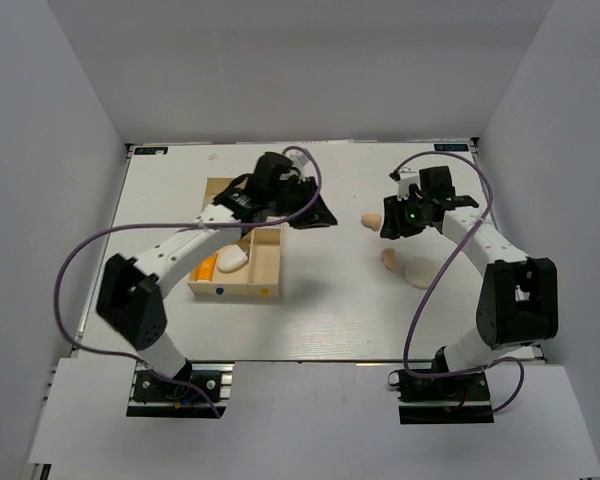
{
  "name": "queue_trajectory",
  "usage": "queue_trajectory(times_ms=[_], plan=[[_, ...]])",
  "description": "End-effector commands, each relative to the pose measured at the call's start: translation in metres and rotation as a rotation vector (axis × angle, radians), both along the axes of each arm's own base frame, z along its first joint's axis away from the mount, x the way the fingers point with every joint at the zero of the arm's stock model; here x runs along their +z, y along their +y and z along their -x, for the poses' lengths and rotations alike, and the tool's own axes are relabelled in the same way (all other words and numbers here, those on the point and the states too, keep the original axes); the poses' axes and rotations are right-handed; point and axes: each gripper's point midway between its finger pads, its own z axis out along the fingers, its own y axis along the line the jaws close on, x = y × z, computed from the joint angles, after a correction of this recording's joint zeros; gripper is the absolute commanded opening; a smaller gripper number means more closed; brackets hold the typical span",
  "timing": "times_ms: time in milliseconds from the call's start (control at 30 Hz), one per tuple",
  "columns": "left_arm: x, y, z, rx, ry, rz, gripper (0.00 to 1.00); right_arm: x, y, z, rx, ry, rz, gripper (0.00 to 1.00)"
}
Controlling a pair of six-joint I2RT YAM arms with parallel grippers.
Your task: Organize the makeup
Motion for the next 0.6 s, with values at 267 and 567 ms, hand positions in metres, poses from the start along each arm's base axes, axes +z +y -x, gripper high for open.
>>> queue_trajectory(times_ms=[267,567], plan=[[-0.062,-0.047,0.004,-0.041,0.105,-0.213,0.69,-0.016,-0.027,0.035,-0.001,0.066,0.103,0.54],[-0.031,-0.028,0.012,0.018,-0.013,-0.193,0.70,-0.049,-0.028,0.039,0.009,0.151,0.135,0.53]])
